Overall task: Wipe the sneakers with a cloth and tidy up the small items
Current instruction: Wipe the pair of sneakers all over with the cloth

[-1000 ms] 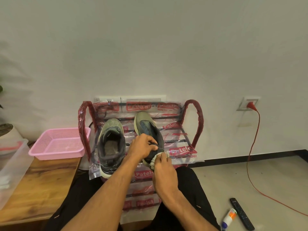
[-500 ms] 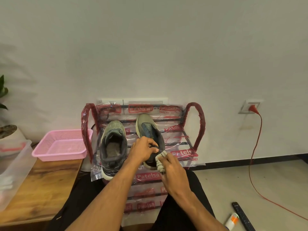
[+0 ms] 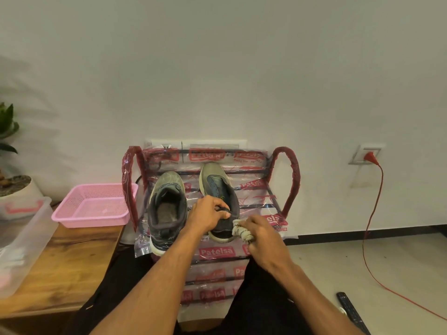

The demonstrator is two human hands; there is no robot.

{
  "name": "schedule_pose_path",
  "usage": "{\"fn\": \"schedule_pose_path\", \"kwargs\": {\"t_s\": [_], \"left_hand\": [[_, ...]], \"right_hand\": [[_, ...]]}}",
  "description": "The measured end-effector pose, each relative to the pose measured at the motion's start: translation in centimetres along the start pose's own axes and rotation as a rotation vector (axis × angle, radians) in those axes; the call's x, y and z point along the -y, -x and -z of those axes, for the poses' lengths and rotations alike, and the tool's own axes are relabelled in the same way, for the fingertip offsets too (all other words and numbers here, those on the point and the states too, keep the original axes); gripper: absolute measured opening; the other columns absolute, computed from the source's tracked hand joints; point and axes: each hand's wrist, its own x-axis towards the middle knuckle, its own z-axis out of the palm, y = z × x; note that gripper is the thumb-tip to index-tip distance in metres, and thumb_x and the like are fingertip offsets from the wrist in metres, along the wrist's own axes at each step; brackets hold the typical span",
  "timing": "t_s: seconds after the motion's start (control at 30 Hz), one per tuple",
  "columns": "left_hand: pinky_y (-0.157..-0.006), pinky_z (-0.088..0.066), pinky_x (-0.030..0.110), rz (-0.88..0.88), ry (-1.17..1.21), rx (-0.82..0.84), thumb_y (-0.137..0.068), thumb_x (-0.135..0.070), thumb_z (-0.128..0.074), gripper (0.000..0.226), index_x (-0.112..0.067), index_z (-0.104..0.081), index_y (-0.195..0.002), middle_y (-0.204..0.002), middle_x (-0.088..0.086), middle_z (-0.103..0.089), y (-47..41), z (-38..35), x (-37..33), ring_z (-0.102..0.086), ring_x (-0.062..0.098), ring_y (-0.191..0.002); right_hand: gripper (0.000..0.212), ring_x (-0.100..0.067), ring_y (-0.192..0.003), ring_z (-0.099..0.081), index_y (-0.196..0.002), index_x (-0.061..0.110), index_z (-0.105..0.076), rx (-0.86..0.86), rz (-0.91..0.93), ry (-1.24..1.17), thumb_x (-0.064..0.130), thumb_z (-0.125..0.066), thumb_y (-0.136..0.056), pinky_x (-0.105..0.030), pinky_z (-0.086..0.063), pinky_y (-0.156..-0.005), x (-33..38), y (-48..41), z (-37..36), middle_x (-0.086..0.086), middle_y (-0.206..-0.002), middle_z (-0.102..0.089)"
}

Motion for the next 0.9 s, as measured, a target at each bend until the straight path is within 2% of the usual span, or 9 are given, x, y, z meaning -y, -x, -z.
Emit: {"fn": "schedule_pose_path", "kwargs": {"t_s": [0.1,0.27,0.33,0.4,0.47,0.53,0.6,0.73,0.9], "left_hand": [[-0.085,-0.056,0.042,0.002,0.005,0.011,-0.076,-0.026,-0.081,0.017,-0.041,-0.071,-0.075,-0.085,-0.010,-0.074,-0.1,0.0,0.0,-0.068,0.011,-0.090],[-0.087,-0.055,0.043,-0.007,0.010,-0.007,-0.077,-0.026,-0.080,0.012,-0.036,-0.074,-0.081,-0.087,-0.009,-0.074,0.0,0.0,0.2,-0.068,0.010,-0.092],[-0.087,-0.055,0.043,-0.004,0.006,0.002,-0.077,-0.027,-0.080,0.015,-0.040,-0.072,-0.077,-0.086,-0.010,-0.074,-0.1,0.0,0.3,-0.068,0.010,-0.091],[-0.087,-0.055,0.043,-0.003,0.012,0.015,-0.077,-0.026,-0.080,0.018,-0.041,-0.071,-0.075,-0.086,-0.010,-0.074,-0.1,0.0,0.3,-0.068,0.010,-0.091],[-0.087,-0.055,0.044,-0.007,0.019,0.008,-0.078,-0.025,-0.079,0.015,-0.039,-0.073,-0.079,-0.087,-0.010,-0.074,0.0,-0.1,0.2,-0.068,0.010,-0.091],[-0.087,-0.055,0.043,-0.019,0.012,-0.012,-0.079,-0.023,-0.078,0.013,-0.035,-0.074,-0.083,-0.089,-0.010,-0.074,0.2,-0.2,0.2,-0.068,0.010,-0.091],[-0.087,-0.055,0.042,-0.026,-0.001,-0.034,-0.080,-0.023,-0.077,0.012,-0.034,-0.074,-0.084,-0.088,-0.011,-0.074,0.4,-0.1,0.2,-0.067,0.009,-0.091],[-0.087,-0.055,0.041,-0.027,0.009,-0.017,-0.079,-0.022,-0.078,0.017,-0.038,-0.072,-0.077,-0.086,-0.013,-0.074,0.6,0.2,0.1,-0.067,0.007,-0.089],[-0.087,-0.055,0.043,-0.026,0.007,-0.019,-0.080,-0.023,-0.077,0.020,-0.041,-0.069,-0.075,-0.085,-0.015,-0.073,0.8,0.2,-0.3,-0.067,0.008,-0.089]], "right_hand": [[0.038,-0.008,-0.093,-0.049,-0.118,0.017,-0.067,-0.196,-0.176,-0.094,0.003,-0.067,-0.083,-0.028,-0.051,-0.077,0.7,-0.4,-1.1,0.009,-0.103,-0.052],[0.043,-0.008,-0.093,-0.054,-0.115,0.014,-0.069,-0.397,-0.337,-0.350,-0.011,-0.061,-0.080,-0.031,-0.054,-0.082,1.5,-0.7,-1.2,0.012,-0.099,-0.052],[0.041,-0.011,-0.094,-0.056,-0.116,0.013,-0.067,-0.509,-0.449,-0.473,-0.011,-0.060,-0.084,-0.037,-0.056,-0.084,1.1,-0.9,-0.7,0.015,-0.098,-0.050],[0.037,-0.014,-0.096,-0.057,-0.119,0.012,-0.065,-0.589,-0.552,-0.498,-0.006,-0.061,-0.087,-0.040,-0.056,-0.086,0.5,-1.4,-0.3,0.010,-0.103,-0.052],[0.037,-0.014,-0.093,-0.060,-0.121,0.012,-0.063,-0.508,-0.573,-0.499,-0.004,-0.060,-0.088,-0.036,-0.058,-0.082,0.8,-1.7,-0.7,0.002,-0.107,-0.059],[0.043,-0.010,-0.089,-0.061,-0.126,0.014,-0.059,-0.305,-0.512,-0.508,-0.006,-0.056,-0.088,-0.028,-0.058,-0.076,2.5,-1.1,-2.1,0.000,-0.105,-0.062],[0.055,-0.009,-0.098,-0.058,-0.135,0.016,-0.051,-0.176,-0.401,-0.427,-0.008,-0.055,-0.086,-0.028,-0.055,-0.085,4.4,0.2,-4.0,0.002,-0.112,-0.059],[0.061,-0.019,-0.121,-0.048,-0.144,0.011,-0.039,-0.095,-0.279,-0.049,-0.001,-0.056,-0.087,-0.033,-0.047,-0.098,4.1,1.3,-4.9,-0.003,-0.137,-0.046],[0.048,-0.023,-0.116,-0.048,-0.137,0.009,-0.044,-0.048,-0.314,0.074,0.001,-0.053,-0.090,-0.033,-0.049,-0.089,4.1,-0.4,-4.5,-0.008,-0.133,-0.046]]}}
